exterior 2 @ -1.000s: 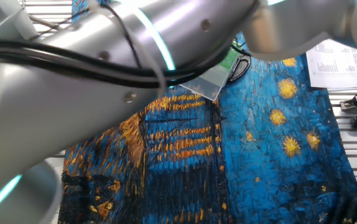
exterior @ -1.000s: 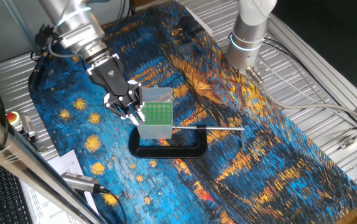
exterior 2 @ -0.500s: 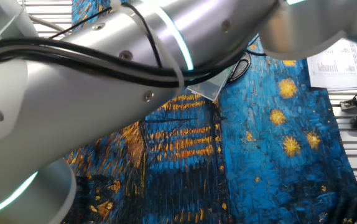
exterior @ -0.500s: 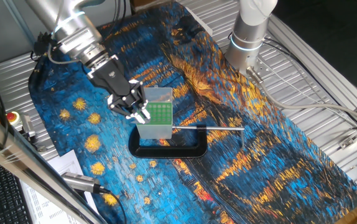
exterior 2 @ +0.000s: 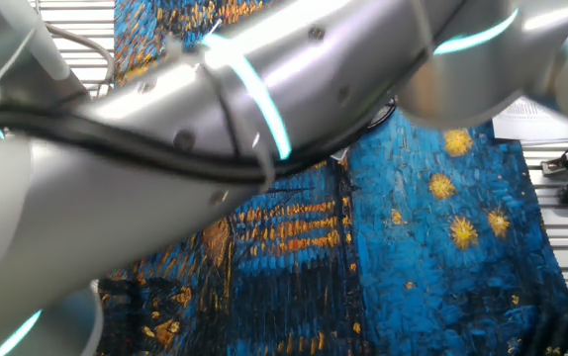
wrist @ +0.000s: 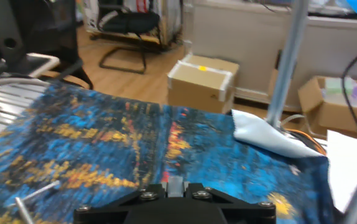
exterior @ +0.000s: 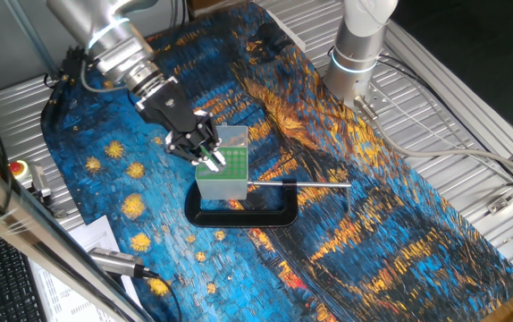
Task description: Insert a large pipette tip into the holder for large pipette tips
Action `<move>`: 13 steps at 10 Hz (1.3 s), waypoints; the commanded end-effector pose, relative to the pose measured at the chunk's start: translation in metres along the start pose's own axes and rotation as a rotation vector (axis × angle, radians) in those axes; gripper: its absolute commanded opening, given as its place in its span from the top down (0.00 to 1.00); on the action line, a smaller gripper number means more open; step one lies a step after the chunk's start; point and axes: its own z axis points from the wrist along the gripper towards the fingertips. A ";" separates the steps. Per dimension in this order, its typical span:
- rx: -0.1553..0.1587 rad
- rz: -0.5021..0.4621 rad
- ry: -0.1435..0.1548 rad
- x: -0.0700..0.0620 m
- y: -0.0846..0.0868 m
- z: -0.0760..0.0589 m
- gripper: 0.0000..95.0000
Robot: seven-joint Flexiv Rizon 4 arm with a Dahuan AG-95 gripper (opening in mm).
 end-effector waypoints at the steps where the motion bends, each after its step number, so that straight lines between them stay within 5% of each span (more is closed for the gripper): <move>1: -0.001 0.002 -0.003 0.001 0.007 0.003 1.00; 13: -0.016 0.007 -0.042 0.012 0.027 0.010 1.00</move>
